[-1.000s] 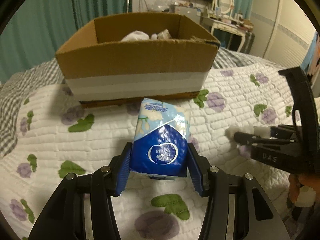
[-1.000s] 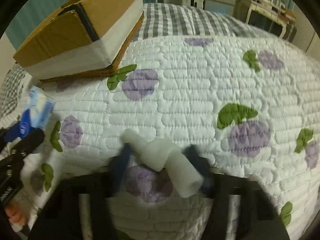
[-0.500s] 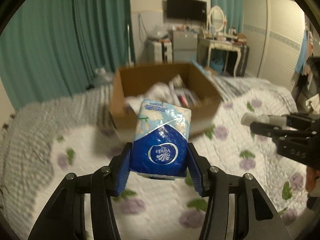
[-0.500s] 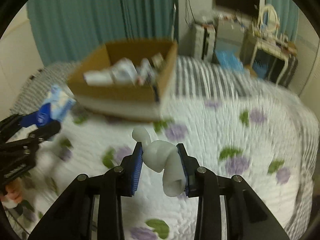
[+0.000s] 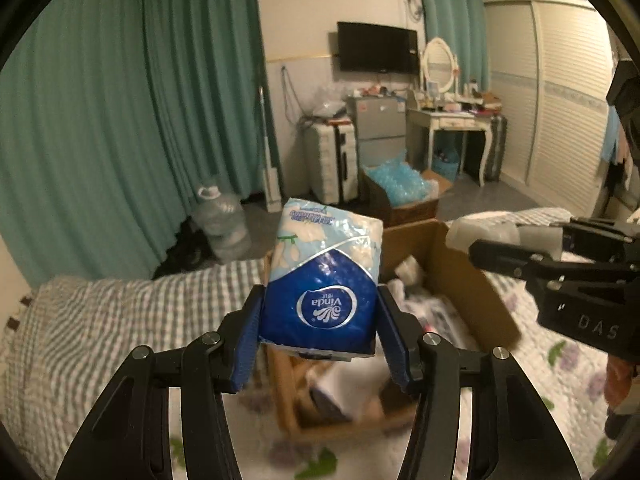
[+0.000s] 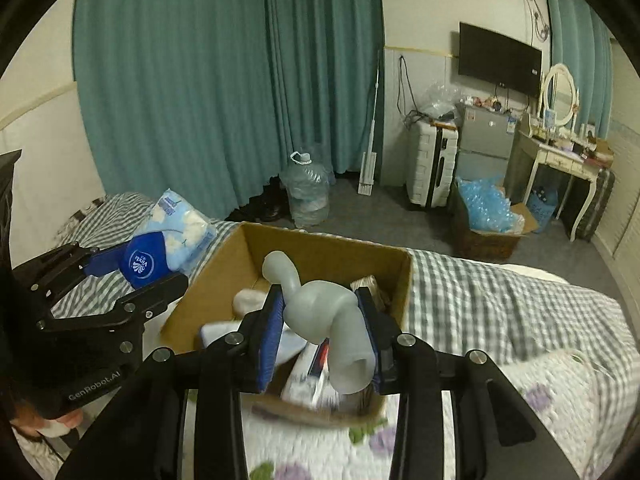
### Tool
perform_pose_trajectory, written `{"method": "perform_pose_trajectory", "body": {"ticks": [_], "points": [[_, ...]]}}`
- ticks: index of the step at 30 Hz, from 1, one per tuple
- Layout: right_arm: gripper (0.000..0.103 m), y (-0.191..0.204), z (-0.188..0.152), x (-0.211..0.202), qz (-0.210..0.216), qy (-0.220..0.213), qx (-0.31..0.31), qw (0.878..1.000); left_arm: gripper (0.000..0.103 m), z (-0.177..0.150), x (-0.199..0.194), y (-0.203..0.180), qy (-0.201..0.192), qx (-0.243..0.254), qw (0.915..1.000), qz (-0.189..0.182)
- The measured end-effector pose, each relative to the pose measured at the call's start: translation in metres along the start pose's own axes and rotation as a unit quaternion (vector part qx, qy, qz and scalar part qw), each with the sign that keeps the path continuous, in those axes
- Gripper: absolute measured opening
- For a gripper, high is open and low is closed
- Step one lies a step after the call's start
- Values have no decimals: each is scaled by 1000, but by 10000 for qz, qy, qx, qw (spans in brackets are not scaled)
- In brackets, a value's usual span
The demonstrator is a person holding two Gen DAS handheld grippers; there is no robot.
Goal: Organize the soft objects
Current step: 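Carry both held items into the box and open both grippers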
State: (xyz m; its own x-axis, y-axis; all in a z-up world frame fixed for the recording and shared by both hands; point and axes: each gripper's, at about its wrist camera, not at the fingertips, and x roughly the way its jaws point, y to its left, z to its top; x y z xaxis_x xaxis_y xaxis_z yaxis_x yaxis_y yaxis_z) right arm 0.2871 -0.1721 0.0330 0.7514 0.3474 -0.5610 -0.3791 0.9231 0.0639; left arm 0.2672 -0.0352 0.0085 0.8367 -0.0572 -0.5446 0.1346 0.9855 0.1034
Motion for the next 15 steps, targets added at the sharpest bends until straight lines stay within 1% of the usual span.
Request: {"method": "perform_pose_trajectory", "body": {"ticks": [4, 5, 6, 8, 9, 10, 11, 12, 14, 15], "points": [[37, -13, 6, 47, 84, 137, 152, 9998, 54, 3, 42, 8, 137, 77, 9996, -232], [37, -16, 8, 59, 154, 179, 178, 9996, 54, 2, 50, 9, 132, 108, 9996, -236], [40, -19, 8, 65, 184, 174, 193, 9995, 54, 2, 58, 9, 128, 152, 9996, -224], [41, -23, 13, 77, 147, 103, 209, 9996, 70, 2, 69, 6, 128, 193, 9996, -172], [48, -25, 14, 80, 138, 57, 238, 9996, 83, 2, 74, 4, 137, 208, 9997, -62], [67, -28, 16, 82, 110, 8, 294, 9995, 85, 2, 75, 2, 136, 194, 9997, 27], [77, -32, 17, 83, 71, -57, 387, 9992, 85, 2, 77, 2, 77, 156, 9998, 103], [84, -36, 18, 81, 48, -156, 502, 9986, 85, 1, 74, 2, 15, 129, 9999, 83], [84, -40, 19, 74, 23, -212, 604, 9979, 85, 0, 69, 1, -29, 107, 9999, 58], [84, -42, 20, 69, -14, -219, 608, 9979, 85, 1, 64, 0, -34, 123, 9999, 113]]}}
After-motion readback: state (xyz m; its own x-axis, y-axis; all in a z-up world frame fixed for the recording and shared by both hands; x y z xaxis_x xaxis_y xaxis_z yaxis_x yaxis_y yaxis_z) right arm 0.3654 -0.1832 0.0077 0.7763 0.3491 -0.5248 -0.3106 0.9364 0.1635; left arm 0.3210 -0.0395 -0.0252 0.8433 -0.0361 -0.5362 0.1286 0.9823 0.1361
